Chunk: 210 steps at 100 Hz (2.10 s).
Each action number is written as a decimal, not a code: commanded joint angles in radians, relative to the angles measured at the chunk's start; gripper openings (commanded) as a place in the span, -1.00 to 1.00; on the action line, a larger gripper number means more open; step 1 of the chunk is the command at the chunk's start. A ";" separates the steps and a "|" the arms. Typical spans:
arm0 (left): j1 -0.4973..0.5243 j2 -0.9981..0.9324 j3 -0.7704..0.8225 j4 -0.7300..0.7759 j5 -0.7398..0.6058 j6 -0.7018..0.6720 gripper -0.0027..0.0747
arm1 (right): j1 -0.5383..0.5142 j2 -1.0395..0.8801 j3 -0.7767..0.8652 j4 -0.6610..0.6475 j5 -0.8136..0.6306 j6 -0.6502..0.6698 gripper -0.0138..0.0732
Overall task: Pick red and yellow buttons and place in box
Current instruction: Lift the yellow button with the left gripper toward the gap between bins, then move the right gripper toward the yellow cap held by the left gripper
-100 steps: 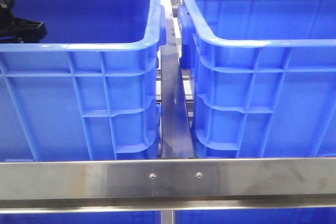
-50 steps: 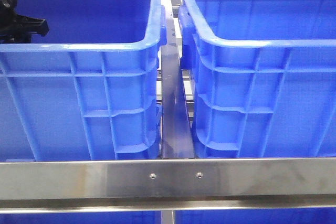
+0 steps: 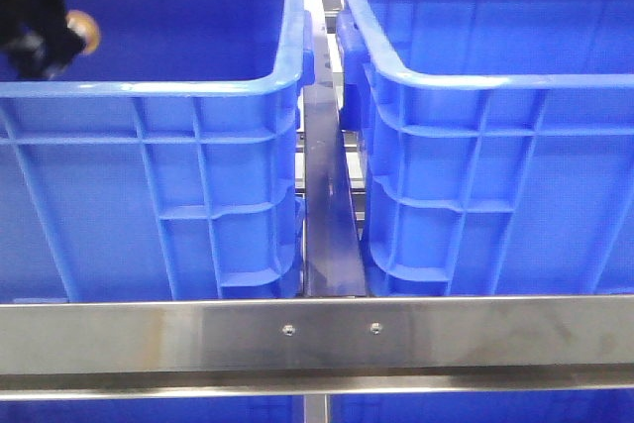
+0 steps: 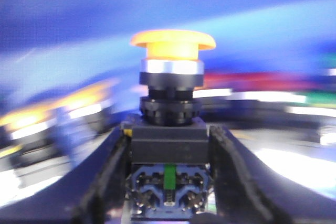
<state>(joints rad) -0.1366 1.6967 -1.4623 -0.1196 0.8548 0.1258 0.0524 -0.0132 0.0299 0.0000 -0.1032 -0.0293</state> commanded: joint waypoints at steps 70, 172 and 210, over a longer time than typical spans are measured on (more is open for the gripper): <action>-0.518 -0.184 -0.029 -0.100 -0.015 0.079 -0.53 | 0.002 -0.021 -0.018 0.000 -0.074 0.001 -0.82; -0.592 -0.184 -0.029 -0.100 -0.003 0.079 -0.53 | 0.002 0.183 -0.487 0.000 0.651 0.002 -0.58; -0.592 -0.184 -0.029 -0.100 -0.003 0.079 -0.53 | 0.002 0.440 -0.693 0.094 0.697 0.002 0.76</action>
<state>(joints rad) -0.7210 1.5613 -1.4623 -0.1975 0.8992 0.2063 0.0524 0.3626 -0.5920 0.0324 0.6585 -0.0293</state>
